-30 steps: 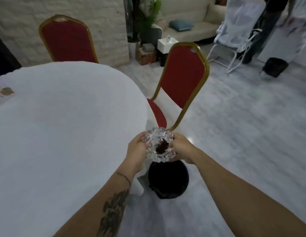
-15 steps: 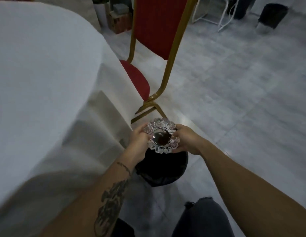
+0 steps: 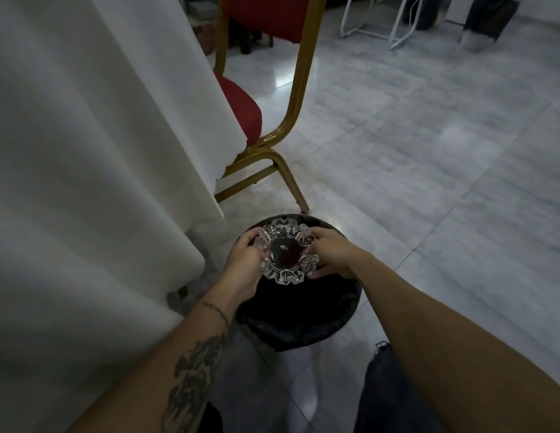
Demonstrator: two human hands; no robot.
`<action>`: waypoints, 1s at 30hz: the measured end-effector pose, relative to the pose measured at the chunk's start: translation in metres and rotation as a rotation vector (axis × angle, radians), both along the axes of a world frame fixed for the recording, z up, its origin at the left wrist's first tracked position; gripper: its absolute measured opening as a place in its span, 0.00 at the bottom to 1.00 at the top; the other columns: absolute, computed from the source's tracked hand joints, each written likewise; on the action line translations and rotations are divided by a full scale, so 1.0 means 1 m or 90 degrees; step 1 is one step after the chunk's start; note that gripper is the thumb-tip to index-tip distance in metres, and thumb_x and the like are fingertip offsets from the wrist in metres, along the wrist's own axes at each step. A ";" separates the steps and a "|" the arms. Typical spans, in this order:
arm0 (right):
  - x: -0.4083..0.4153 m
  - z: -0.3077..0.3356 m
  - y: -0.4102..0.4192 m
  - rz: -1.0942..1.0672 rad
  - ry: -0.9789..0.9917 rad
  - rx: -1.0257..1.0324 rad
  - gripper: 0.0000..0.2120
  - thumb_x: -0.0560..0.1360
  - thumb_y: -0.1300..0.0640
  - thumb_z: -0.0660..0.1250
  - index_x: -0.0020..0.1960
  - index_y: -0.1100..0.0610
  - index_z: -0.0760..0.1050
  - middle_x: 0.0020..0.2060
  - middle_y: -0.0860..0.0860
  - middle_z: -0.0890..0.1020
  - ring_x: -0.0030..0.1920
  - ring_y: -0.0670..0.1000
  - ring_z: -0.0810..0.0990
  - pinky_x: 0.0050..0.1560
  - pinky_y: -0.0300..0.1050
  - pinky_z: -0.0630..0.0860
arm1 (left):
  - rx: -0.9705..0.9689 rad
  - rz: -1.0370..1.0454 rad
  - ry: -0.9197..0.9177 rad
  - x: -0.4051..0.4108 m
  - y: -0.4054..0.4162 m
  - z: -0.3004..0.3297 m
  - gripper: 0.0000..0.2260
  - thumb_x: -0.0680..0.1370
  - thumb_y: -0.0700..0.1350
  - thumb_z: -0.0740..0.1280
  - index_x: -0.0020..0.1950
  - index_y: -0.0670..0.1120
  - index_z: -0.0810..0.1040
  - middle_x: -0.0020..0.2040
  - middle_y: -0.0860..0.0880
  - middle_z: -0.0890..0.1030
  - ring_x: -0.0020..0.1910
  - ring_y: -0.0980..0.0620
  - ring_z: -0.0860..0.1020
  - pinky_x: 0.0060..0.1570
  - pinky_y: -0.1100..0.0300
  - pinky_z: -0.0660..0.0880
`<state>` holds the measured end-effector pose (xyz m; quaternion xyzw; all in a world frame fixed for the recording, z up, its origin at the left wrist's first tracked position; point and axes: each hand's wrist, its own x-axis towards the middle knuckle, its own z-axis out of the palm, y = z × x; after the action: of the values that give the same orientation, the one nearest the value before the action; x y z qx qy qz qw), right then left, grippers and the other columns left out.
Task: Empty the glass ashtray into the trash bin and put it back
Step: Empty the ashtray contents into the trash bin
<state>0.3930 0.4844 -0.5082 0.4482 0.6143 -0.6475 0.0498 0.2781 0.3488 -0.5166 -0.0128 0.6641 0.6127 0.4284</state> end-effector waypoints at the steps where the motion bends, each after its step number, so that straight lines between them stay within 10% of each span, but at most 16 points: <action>1: 0.000 -0.005 0.000 0.000 0.006 0.022 0.20 0.82 0.68 0.58 0.69 0.52 0.73 0.53 0.52 0.76 0.48 0.57 0.79 0.50 0.61 0.85 | -0.011 -0.026 0.018 -0.002 0.000 -0.006 0.24 0.80 0.26 0.54 0.64 0.50 0.76 0.57 0.44 0.82 0.50 0.46 0.82 0.44 0.55 0.80; 7: -0.005 -0.024 -0.001 -0.013 0.056 0.191 0.18 0.77 0.70 0.59 0.53 0.49 0.78 0.47 0.61 0.83 0.42 0.62 0.81 0.44 0.70 0.81 | -0.101 -0.187 0.199 -0.015 -0.001 -0.030 0.16 0.78 0.44 0.65 0.63 0.59 0.82 0.58 0.54 0.86 0.58 0.48 0.83 0.63 0.46 0.79; 17: -0.006 -0.036 -0.019 -0.104 0.166 0.385 0.23 0.69 0.78 0.64 0.55 0.55 0.81 0.53 0.52 0.85 0.55 0.52 0.82 0.51 0.36 0.78 | -0.085 -0.152 0.276 -0.014 0.003 -0.025 0.26 0.76 0.32 0.60 0.48 0.64 0.84 0.51 0.52 0.87 0.53 0.46 0.84 0.60 0.43 0.81; 20: -0.005 -0.031 -0.025 -0.078 0.218 0.455 0.24 0.67 0.78 0.63 0.51 0.52 0.77 0.50 0.52 0.83 0.51 0.50 0.81 0.45 0.29 0.73 | -0.075 -0.173 0.305 -0.012 0.000 -0.027 0.28 0.75 0.29 0.57 0.58 0.59 0.83 0.55 0.50 0.86 0.57 0.47 0.82 0.64 0.43 0.78; 26: 0.005 -0.031 -0.027 0.035 0.269 0.602 0.24 0.64 0.78 0.60 0.51 0.53 0.70 0.49 0.50 0.73 0.47 0.49 0.72 0.44 0.39 0.71 | -0.062 -0.237 0.484 0.000 -0.010 -0.031 0.29 0.74 0.27 0.61 0.70 0.52 0.75 0.65 0.51 0.77 0.63 0.51 0.77 0.68 0.53 0.75; 30: 0.015 -0.037 -0.023 0.123 0.299 0.671 0.21 0.63 0.75 0.59 0.53 0.61 0.70 0.50 0.49 0.69 0.46 0.48 0.69 0.44 0.44 0.71 | -0.057 -0.266 0.646 0.012 -0.019 -0.031 0.30 0.72 0.25 0.62 0.71 0.47 0.74 0.67 0.50 0.73 0.64 0.55 0.74 0.60 0.82 0.66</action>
<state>0.4083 0.4615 -0.5450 0.1989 0.8860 -0.3293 -0.2589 0.2899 0.3297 -0.5476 0.3976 0.8013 0.4151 0.1660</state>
